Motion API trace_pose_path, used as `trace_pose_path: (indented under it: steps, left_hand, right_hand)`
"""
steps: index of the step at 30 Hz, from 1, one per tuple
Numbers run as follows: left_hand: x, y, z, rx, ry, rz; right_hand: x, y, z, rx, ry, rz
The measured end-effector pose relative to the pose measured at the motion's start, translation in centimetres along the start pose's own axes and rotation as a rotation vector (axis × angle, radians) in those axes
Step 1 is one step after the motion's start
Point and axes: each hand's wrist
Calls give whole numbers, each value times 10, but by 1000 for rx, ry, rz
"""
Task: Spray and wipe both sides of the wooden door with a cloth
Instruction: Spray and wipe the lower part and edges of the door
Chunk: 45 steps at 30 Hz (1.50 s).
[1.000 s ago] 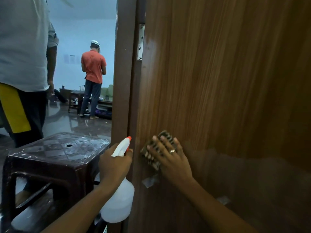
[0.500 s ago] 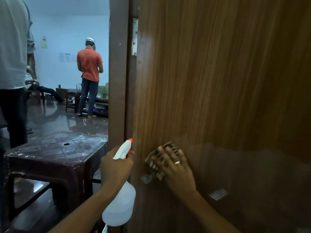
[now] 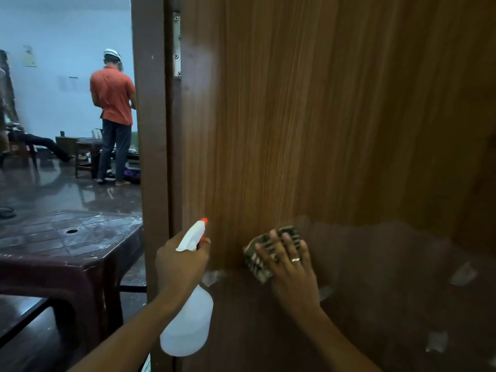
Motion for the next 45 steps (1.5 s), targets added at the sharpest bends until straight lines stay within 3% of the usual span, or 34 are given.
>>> trace_pose_path:
  steps: [3,5,9,11,14,17,19,26,30,35,37,41,43,45]
  left_hand:
    - [1,-1,-12,24,-19,31]
    - [4,3,-18,48,-27,42]
    - [9,12,-29,46,-52,0]
    - [11,11,-36,34,-77,6]
    - [12,7,-46,20,-92,12]
    - [15,7,-56,2,-122,-16]
    - [18,10,-61,0,-139,-33]
    - [28,20,-77,6,-188,-64]
    - [37,21,-90,28,-206,-61]
    - [41,21,-104,18,-220,-76]
    - [40,23,-109,26,-223,-89]
    - [43,26,-120,22,-236,-99]
    - [46,25,-127,40,-259,-81]
    - [49,23,-134,60,-279,-65]
  right_hand:
    - [-38,-4,26,-99,30,-225]
    - [-59,-21,33,-159,37,-232]
    - [-27,-7,8,14,-5,152]
    - [9,13,-2,59,-54,211]
    - [37,45,0,21,-104,-9]
    - [9,50,21,-68,-84,-263]
    - [-14,36,32,-138,-91,-336]
    - [40,52,7,-55,-191,11]
    - [72,84,8,-77,-266,-247]
    - [12,94,41,-249,-159,-587]
    - [3,90,44,-227,-169,-540]
    - [53,102,26,-121,-267,-242]
    - [82,113,18,-136,-306,-281]
    - [92,128,20,-173,-308,-443]
Point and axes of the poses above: each hand's wrist, its own x-axis away from the middle knuckle, its own z-axis out of the back of the hand, y = z × x, and after that the axes turned 11 degrees about -y, right-handed
